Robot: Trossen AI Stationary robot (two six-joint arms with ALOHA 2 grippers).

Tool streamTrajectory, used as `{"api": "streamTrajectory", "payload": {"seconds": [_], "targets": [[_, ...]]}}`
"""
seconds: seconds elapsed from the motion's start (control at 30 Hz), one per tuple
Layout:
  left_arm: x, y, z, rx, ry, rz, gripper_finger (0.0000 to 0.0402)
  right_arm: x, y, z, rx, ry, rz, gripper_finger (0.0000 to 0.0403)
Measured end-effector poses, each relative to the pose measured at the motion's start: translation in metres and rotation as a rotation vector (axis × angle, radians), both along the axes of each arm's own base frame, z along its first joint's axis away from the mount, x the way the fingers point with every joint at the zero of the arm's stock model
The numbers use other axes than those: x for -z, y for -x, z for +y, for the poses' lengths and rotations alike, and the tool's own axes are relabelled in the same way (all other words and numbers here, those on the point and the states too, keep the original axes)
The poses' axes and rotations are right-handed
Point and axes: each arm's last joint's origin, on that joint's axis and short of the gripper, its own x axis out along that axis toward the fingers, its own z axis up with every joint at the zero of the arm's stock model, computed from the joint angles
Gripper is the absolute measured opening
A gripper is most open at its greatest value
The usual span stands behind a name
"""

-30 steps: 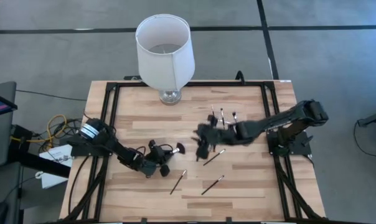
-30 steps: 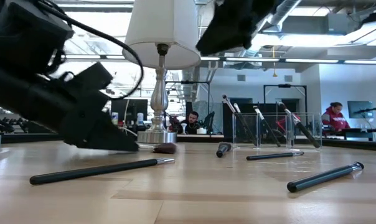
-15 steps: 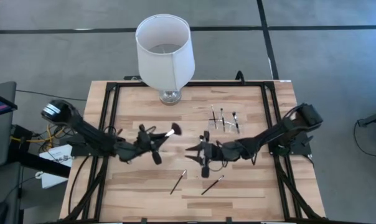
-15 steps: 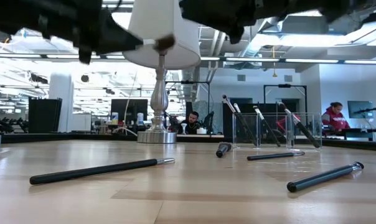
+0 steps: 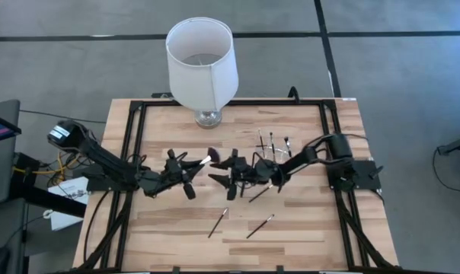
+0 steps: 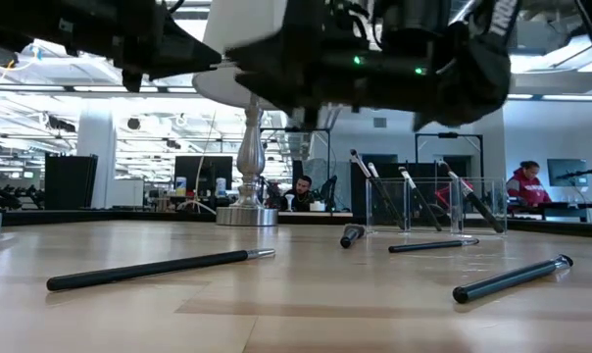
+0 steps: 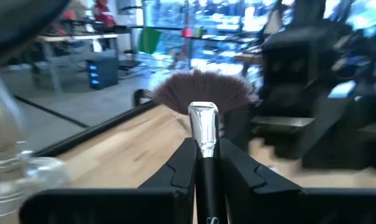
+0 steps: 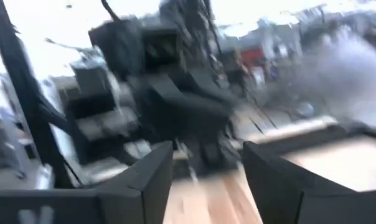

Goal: Pick & Place Makeup Supplies
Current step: Put the black makeup brush into the transparent organizer

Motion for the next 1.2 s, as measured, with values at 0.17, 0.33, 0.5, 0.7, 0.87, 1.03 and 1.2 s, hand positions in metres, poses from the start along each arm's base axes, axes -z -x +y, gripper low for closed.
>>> {"api": "streamTrajectory", "payload": {"seconds": [0.17, 0.33, 0.5, 0.7, 0.87, 1.03, 1.2], "targets": [[0.011, -0.003, 0.000, -0.087, -0.136, 0.106, 0.0045, -0.006, -0.007, -0.008, 0.013, -0.022, -0.088, 0.0215], [0.020, -0.005, 0.000, -0.145, -0.188, 0.160, 0.0045, -0.008, -0.010, -0.018, 0.026, -0.119, -0.098, 0.0216], [0.019, -0.004, 0.002, -0.209, -0.221, 0.177, 0.0045, -0.003, -0.010, -0.013, -0.002, -0.198, -0.057, 0.0199], [0.015, -0.003, 0.002, -0.210, -0.209, 0.155, 0.0046, 0.003, -0.012, -0.013, 0.009, -0.239, 0.008, 0.0181], [0.013, -0.004, 0.000, -0.186, -0.194, 0.131, 0.0045, 0.001, -0.014, -0.026, 0.069, -0.311, -0.014, 0.0178], [0.013, -0.004, 0.000, -0.183, -0.193, 0.131, 0.0045, -0.004, -0.023, -0.032, 0.083, -0.340, -0.002, 0.0178], [0.013, -0.004, 0.000, -0.162, -0.195, 0.132, 0.0045, -0.009, -0.034, -0.036, 0.104, -0.335, 0.047, 0.0177]]}}
